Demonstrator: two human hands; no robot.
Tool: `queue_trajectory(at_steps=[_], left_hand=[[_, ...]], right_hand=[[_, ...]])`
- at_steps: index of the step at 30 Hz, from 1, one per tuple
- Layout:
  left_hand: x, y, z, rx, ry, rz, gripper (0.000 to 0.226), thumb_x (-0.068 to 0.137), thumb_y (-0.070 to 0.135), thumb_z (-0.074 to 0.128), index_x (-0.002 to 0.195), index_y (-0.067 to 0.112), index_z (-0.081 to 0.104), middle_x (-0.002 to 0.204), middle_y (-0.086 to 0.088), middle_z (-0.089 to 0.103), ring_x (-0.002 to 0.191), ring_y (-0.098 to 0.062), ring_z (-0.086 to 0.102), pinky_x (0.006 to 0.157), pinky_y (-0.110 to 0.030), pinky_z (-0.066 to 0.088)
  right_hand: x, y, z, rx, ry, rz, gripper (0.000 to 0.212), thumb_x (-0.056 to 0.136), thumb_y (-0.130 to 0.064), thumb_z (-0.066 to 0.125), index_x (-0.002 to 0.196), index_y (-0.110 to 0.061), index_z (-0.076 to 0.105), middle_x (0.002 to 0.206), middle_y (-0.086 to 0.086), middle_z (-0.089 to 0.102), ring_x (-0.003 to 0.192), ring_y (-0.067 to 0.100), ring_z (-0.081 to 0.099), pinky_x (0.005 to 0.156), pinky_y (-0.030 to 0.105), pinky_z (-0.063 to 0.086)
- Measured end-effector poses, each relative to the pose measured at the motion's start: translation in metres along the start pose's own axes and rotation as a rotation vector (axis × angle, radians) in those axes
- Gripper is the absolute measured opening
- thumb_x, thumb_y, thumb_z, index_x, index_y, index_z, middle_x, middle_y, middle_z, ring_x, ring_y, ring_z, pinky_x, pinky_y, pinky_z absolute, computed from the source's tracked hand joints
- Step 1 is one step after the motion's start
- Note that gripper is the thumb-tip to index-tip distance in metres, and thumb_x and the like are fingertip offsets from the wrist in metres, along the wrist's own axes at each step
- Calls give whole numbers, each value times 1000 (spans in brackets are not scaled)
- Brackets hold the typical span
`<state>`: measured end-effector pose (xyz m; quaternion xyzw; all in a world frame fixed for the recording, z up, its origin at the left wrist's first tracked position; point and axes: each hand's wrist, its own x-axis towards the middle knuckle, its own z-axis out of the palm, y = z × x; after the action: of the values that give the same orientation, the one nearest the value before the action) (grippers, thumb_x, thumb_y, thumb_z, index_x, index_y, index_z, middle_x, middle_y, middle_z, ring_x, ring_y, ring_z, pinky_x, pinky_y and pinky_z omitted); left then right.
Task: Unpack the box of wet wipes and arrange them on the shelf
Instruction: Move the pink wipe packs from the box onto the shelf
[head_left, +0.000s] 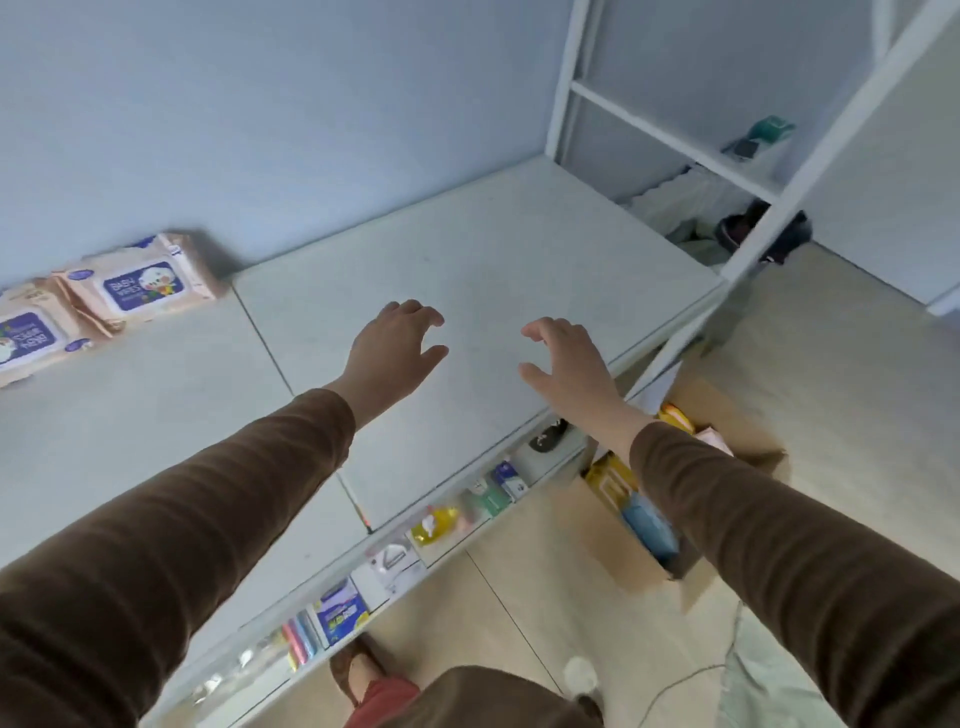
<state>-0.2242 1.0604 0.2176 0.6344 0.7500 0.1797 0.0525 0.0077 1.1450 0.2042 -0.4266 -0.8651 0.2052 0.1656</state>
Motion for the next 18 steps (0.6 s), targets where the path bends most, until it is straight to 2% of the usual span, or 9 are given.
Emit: queue_trajectory(at_steps=[6,10,13,18], left_hand=[[12,148,73,-49,-59,101,37,93,36,62,127,22,61,122,3,62,113,-19,53,89,-36,48],[26,220,121,-86,-121,113,35,94,32,60,128,23,60,123,3,60,114,-19,52,88,-36,47],[42,258,163,-101,-180,105,34,93,32,60,126,24,61,123,4,59,116,-19,51,88,-36,46],[74,295,246,-150,-308,108,34,93,32,62,126,22,61,123,1,61,115,-20,53,92,-35,48]], right_hand=[[-80,138,-72,-22,-14,103,36,91,-24,62,125,-16,54,122,3,57,116,22,49,96,40,45],[-106,220,-97,3,-17,208,38,92,-24,64,128,-21,53,126,-2,57,115,16,52,98,34,46],[-113,273,-107,41,-48,343,38,93,-27,64,130,-22,53,124,-8,56,108,3,49,88,25,43],[-114,360,-105,69,-134,517,42,90,-32,67,128,-18,56,115,-7,58,103,10,55,73,20,36]])
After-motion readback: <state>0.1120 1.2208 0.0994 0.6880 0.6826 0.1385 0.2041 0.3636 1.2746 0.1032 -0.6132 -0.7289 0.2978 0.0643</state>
